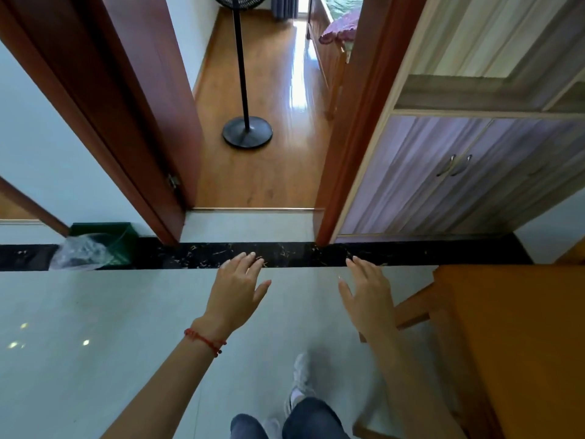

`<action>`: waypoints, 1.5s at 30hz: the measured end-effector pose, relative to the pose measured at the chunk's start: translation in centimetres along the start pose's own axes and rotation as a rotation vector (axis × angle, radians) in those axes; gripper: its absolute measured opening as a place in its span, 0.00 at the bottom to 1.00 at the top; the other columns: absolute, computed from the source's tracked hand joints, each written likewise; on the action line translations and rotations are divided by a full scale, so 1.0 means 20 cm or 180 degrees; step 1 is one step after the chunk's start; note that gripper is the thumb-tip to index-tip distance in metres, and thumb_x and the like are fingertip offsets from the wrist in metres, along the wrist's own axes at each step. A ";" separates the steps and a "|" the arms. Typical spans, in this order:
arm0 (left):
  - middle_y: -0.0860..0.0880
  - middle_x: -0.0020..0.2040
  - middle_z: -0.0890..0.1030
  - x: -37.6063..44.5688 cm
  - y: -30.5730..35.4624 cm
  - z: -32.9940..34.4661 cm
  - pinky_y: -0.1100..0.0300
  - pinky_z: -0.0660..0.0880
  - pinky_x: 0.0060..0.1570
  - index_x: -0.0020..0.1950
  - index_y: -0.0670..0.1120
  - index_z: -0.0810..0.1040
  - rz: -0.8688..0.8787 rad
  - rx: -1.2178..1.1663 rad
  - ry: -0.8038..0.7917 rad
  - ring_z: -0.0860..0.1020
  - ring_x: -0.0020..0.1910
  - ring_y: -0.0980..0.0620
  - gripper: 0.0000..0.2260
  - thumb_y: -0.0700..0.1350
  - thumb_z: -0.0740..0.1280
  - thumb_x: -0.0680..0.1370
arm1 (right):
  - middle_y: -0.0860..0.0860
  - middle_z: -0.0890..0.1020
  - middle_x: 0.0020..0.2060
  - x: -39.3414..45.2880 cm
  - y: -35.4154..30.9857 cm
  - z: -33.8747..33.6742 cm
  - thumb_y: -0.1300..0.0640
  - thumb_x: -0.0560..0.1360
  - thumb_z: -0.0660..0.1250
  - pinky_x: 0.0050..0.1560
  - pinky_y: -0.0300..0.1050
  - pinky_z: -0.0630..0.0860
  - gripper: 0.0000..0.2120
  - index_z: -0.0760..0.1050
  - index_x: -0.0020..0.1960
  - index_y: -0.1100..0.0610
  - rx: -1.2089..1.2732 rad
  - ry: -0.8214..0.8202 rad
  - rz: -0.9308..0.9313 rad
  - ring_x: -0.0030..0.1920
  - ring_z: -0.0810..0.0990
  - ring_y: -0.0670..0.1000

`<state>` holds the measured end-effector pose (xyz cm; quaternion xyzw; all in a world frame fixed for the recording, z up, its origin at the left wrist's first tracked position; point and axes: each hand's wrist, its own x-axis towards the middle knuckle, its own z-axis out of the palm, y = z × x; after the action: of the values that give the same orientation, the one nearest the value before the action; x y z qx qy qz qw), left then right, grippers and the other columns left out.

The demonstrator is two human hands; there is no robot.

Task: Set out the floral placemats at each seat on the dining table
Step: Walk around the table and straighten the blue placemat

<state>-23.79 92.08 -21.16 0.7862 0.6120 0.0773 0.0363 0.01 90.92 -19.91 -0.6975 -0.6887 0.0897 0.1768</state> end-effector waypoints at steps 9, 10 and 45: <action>0.43 0.51 0.83 0.53 0.06 0.09 0.48 0.77 0.51 0.54 0.41 0.80 0.0080 0.0170 -0.0005 0.81 0.52 0.43 0.23 0.55 0.55 0.74 | 0.58 0.83 0.50 0.48 0.20 0.07 0.50 0.70 0.60 0.50 0.54 0.78 0.20 0.80 0.53 0.62 -0.0214 -0.0025 -0.0080 0.51 0.82 0.59; 0.43 0.51 0.83 0.61 0.07 0.09 0.48 0.77 0.51 0.54 0.41 0.80 0.0114 0.0197 -0.0016 0.81 0.52 0.43 0.23 0.55 0.55 0.74 | 0.57 0.84 0.49 0.55 0.22 0.07 0.50 0.70 0.61 0.49 0.53 0.78 0.19 0.80 0.52 0.62 -0.0245 -0.0023 -0.0069 0.50 0.82 0.58; 0.43 0.54 0.81 2.59 1.15 0.41 0.54 0.68 0.55 0.57 0.42 0.76 0.3360 -0.0513 -0.0701 0.72 0.55 0.48 0.29 0.57 0.40 0.80 | 0.56 0.82 0.52 1.38 1.05 -0.22 0.48 0.73 0.55 0.51 0.50 0.77 0.20 0.77 0.55 0.59 -0.0663 0.0904 0.2813 0.53 0.80 0.57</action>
<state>11.91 136.81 -21.72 0.9848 0.1189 0.0488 0.1166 22.19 118.00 -20.35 -0.9430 -0.3004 -0.0095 0.1432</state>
